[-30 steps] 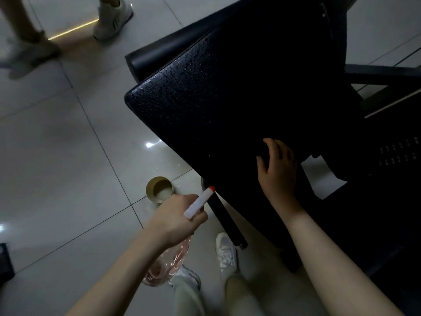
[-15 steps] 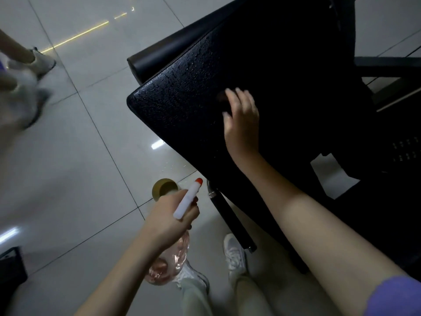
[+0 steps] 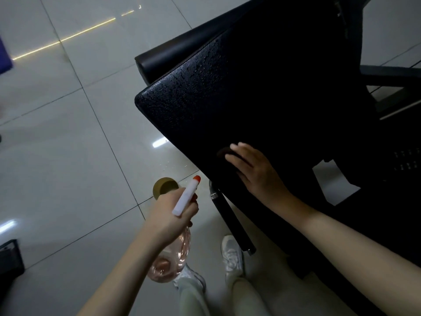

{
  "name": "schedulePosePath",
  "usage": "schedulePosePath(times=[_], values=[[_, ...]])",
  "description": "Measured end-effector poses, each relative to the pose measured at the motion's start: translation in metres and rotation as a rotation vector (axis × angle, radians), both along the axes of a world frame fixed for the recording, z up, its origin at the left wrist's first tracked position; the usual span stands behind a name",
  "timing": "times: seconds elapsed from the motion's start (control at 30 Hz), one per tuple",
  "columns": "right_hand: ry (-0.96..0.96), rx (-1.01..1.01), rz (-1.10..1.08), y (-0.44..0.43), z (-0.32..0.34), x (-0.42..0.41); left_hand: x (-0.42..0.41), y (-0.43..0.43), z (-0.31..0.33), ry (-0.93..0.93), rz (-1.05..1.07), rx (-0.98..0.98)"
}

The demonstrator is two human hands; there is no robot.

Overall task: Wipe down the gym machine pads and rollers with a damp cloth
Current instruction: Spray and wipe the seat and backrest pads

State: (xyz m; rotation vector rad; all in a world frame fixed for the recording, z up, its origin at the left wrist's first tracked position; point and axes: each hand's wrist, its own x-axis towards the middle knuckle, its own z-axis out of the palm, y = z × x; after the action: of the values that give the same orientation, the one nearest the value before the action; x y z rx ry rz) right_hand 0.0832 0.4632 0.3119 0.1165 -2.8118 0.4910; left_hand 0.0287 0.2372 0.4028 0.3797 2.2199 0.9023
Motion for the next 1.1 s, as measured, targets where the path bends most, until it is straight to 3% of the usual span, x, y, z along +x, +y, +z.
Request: schedulePosePath(times=[0.2,0.4,0.5,0.57,0.7,0.8,0.93,1.1], values=[[0.085,-0.227,-0.181,-0.05,0.033,-0.098,0.006,-0.007,-0.004,-0.069,0.055,0.015],[0.019,-0.055,0.188,-0.03,0.012,-0.048,0.007,-0.013,-0.011,-0.055,0.082,0.0],[-0.012,0.058,0.251,-0.01,0.004,-0.005,0.004,-0.013,-0.007,-0.071,0.071,0.029],[0.005,0.055,0.13,-0.015,0.005,-0.001,0.002,-0.014,-0.006,-0.074,0.065,0.023],[0.088,-0.151,-0.196,-0.065,0.017,-0.05,-0.001,-0.016,-0.014,-0.03,0.046,0.006],[0.088,-0.139,-0.171,-0.074,0.009,-0.052,-0.003,-0.018,-0.017,-0.067,0.051,0.03],[0.038,0.051,0.025,-0.043,-0.006,0.01,-0.005,-0.021,-0.019,-0.11,0.013,0.044],[0.046,0.022,-0.225,-0.014,-0.016,0.057,-0.009,-0.021,-0.017,-0.106,-0.056,0.06]])
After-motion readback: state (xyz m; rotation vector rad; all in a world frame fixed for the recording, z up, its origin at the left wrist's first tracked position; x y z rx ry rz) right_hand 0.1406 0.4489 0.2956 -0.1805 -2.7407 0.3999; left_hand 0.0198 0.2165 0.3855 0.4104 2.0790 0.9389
